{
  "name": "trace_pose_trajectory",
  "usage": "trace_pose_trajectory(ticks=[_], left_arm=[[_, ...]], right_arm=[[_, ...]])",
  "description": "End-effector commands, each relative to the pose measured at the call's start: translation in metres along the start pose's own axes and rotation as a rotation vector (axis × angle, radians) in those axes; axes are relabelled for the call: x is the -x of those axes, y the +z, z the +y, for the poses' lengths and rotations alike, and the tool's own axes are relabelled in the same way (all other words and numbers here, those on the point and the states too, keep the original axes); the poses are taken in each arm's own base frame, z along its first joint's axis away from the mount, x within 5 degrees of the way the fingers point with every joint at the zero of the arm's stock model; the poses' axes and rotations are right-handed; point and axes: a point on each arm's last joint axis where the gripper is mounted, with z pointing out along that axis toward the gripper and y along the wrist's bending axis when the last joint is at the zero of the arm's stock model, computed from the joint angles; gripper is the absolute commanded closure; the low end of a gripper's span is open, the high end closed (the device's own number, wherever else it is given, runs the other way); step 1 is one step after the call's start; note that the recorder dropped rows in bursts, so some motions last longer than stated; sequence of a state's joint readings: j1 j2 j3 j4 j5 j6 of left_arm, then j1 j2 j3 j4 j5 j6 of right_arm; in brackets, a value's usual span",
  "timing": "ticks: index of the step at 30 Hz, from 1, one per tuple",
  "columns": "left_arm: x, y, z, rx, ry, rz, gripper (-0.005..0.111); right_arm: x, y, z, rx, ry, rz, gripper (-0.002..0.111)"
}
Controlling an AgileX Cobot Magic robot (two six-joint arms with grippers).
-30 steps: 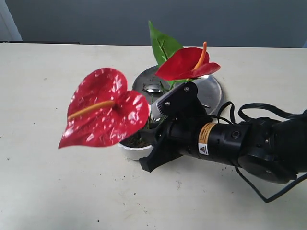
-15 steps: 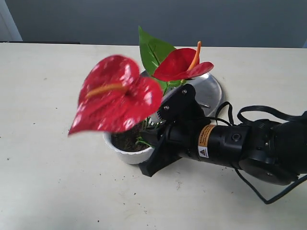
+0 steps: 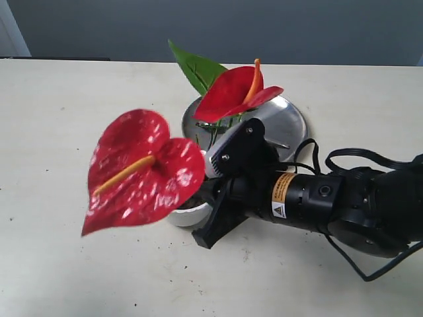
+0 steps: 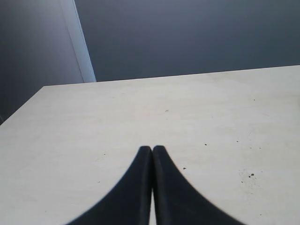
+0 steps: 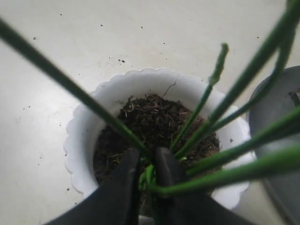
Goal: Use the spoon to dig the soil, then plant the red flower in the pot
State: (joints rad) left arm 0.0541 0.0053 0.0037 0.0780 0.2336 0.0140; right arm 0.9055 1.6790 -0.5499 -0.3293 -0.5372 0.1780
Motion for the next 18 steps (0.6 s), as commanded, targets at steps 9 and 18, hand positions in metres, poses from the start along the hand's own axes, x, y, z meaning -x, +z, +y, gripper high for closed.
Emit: trace_pose_trajectory(ticks=[9,18], left_arm=[[0.002,-0.001,0.000,-0.008,-0.010,-0.011,0.106],[0.002,-0.001,0.000,-0.008,-0.010,-0.011,0.106]], right_arm=[[0.005,-0.001,-0.001,-0.020,0.022,-0.060,0.048],[0.013,-0.011,-0.003,-0.050,0.021,-0.056,0.048]])
